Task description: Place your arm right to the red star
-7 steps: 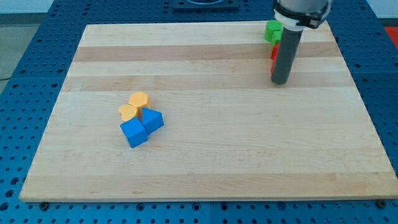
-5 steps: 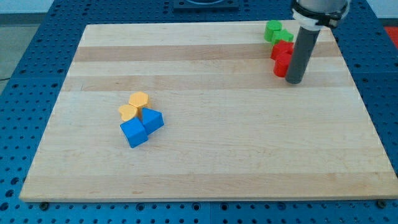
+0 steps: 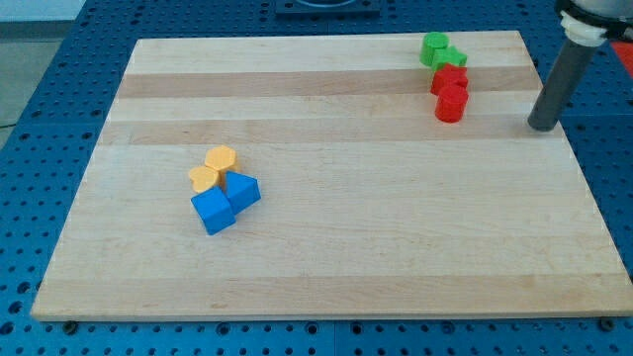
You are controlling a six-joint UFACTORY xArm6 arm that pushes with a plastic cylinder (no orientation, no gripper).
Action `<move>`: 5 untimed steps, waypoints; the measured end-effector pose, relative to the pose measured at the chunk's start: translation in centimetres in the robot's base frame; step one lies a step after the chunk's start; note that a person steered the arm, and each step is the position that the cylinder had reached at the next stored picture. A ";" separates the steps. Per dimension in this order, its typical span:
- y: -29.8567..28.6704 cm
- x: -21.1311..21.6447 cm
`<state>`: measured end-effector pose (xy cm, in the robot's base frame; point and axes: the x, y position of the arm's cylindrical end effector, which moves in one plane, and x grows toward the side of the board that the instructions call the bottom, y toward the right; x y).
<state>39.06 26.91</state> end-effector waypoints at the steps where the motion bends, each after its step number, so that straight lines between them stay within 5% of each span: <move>1: 0.0 1.3; 5: -1.3 -6.0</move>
